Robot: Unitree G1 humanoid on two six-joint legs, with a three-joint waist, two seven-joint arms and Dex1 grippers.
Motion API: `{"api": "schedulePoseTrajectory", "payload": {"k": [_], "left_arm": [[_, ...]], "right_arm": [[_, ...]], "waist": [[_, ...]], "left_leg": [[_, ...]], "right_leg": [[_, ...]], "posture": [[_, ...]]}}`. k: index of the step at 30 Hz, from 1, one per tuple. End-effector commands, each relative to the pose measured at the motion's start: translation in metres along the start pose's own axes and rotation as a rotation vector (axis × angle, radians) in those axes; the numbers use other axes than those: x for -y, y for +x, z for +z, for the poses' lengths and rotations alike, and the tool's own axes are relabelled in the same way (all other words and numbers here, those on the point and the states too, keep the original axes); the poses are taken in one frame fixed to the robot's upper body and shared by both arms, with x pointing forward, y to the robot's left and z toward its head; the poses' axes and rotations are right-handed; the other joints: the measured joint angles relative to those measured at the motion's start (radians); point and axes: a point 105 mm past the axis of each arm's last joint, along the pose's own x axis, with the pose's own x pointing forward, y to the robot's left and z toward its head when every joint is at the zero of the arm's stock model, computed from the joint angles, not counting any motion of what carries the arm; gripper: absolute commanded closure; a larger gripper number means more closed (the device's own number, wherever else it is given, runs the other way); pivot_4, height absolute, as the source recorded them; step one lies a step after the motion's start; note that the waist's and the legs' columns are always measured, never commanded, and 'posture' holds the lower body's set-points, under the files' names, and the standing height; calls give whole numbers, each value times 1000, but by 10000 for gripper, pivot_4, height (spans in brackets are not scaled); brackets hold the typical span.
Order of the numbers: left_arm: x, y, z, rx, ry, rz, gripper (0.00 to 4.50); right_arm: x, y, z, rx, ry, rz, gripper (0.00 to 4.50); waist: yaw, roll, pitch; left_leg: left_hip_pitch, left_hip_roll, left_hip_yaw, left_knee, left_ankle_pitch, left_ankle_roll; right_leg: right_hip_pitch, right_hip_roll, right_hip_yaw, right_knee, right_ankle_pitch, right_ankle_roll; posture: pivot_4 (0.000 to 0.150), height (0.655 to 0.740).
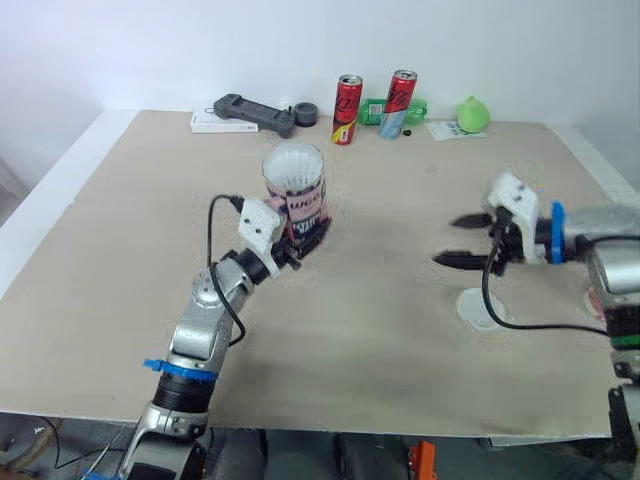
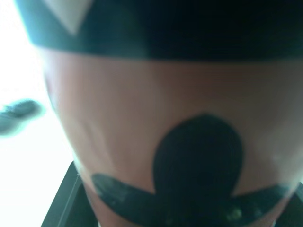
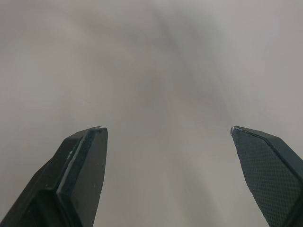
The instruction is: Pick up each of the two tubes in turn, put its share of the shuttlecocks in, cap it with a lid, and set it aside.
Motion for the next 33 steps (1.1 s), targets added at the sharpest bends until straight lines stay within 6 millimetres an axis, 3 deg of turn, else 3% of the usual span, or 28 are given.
{"api": "schedulePoseTrajectory", "payload": {"k": [1,5,10,13,17,26,32,33], "left_arm": [[19,-5,-20,-53,-47,-81,20549],[26,-11,-38,-108,-66,-95,20549],[28,-15,-49,-148,-42,-103,20549],[25,-15,-48,-144,-36,-86,20549],[26,-16,-48,-140,-40,-81,20549],[28,-13,-48,-138,-39,-88,20549],[29,-13,-49,-138,-45,-95,20549],[29,-13,-50,-140,-45,-98,20549]], "right_arm": [[18,-11,-13,-5,85,-126,312],[20,-11,-30,-40,156,-156,312],[8,-9,-43,-76,200,-100,312],[19,-17,-28,18,225,-161,312],[19,-26,-17,53,208,-163,312],[5,-41,-36,-33,222,-127,312],[-4,-28,-67,-119,263,-119,312],[-6,-26,-72,-136,256,-115,4186]], "waist": [[-7,1,0],[-7,2,0],[-5,2,0],[-5,2,0],[-5,2,0],[-4,2,0],[-4,2,0],[-4,2,0]], "left_leg": [[0,0,0,0,0,0],[3,0,0,1,2,2],[3,0,1,6,2,2],[3,0,1,6,2,2],[3,0,1,7,2,2],[3,-1,1,6,2,2],[3,-1,1,7,2,2],[3,-1,1,7,2,2]], "right_leg": [[0,0,0,0,0,0],[2,0,1,0,0,5],[6,0,1,-1,-1,5],[6,-1,2,-1,-1,6],[6,-1,2,-1,0,6],[6,-1,2,-1,-1,7],[6,-1,2,-1,-1,7],[6,-1,2,-1,-1,7]], "posture": [[1500,7400],[1500,7400],[1500,7400],[1500,7400],[1500,7400],[1500,7400],[1500,7400],[1500,7400]]}}
